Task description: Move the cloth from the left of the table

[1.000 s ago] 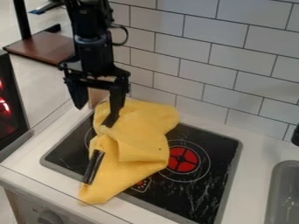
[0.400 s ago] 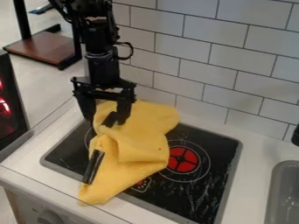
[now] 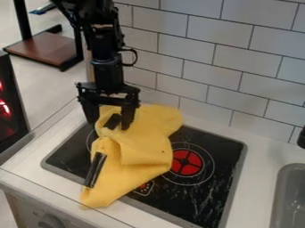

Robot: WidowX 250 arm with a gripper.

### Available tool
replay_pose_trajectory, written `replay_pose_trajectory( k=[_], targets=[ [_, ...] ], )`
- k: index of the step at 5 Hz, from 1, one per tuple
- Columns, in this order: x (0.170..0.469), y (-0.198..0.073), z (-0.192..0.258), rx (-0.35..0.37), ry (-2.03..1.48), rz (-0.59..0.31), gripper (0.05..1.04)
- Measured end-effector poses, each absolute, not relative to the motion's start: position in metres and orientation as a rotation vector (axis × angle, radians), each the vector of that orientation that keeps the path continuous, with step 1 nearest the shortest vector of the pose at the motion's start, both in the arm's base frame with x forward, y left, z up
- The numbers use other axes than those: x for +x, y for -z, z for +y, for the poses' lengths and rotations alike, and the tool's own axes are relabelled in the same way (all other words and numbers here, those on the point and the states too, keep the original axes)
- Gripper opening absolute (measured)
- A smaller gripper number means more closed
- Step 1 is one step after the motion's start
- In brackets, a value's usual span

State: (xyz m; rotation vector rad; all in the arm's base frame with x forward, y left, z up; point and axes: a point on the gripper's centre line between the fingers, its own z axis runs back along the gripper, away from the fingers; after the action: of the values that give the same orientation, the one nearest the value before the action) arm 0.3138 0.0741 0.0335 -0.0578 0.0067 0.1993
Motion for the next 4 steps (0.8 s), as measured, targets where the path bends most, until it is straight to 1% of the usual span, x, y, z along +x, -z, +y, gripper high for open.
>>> replay_pose_trajectory(
  k=[1, 2, 3, 4],
  targets=[
    [0.3143, -0.0290, 0.0723, -0.055, -0.197, 0.014, 0.936],
    [0.3175, -0.0281, 0.0740, -0.043, -0.206, -0.007, 0.626],
    [0.3110, -0.0224, 0.0732, -0.039, -0.218, 0.005, 0.345],
    [0.3082, -0.0231, 0.0734, -0.030, -0.223, 0.005, 0.170]
  ],
)
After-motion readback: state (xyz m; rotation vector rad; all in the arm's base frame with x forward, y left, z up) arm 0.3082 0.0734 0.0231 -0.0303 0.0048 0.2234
